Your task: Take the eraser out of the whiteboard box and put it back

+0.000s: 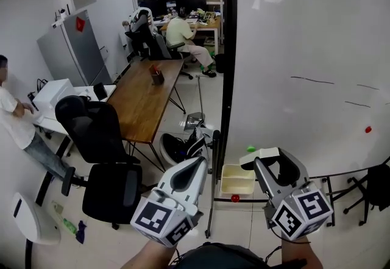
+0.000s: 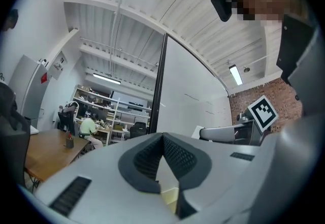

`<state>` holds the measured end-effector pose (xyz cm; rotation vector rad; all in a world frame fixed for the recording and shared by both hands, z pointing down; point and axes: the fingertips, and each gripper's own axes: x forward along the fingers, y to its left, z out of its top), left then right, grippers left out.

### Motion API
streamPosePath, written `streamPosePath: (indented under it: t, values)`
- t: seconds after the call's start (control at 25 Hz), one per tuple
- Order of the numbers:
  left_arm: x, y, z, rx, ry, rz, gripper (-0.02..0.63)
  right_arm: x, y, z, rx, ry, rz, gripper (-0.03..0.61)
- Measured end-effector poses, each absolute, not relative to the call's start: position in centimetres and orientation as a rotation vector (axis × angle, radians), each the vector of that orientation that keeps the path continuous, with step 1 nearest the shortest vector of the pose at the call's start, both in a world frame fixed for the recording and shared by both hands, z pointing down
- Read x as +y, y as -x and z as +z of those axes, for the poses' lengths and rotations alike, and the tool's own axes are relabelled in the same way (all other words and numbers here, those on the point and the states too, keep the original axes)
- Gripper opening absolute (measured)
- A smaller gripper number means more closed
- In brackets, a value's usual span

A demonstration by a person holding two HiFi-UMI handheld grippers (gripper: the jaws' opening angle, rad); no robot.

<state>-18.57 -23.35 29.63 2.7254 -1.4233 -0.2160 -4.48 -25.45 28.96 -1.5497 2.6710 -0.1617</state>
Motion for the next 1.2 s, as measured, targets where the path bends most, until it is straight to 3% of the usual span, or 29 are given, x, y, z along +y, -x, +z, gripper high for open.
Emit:
streamPosePath:
  t: [1.2]
  values:
    - [-23.3,18.2,28.8,-1.463,-2.735,-0.220,0.021,-26.1,4.3,28.5,2.684,1.520,-0.154,0.261]
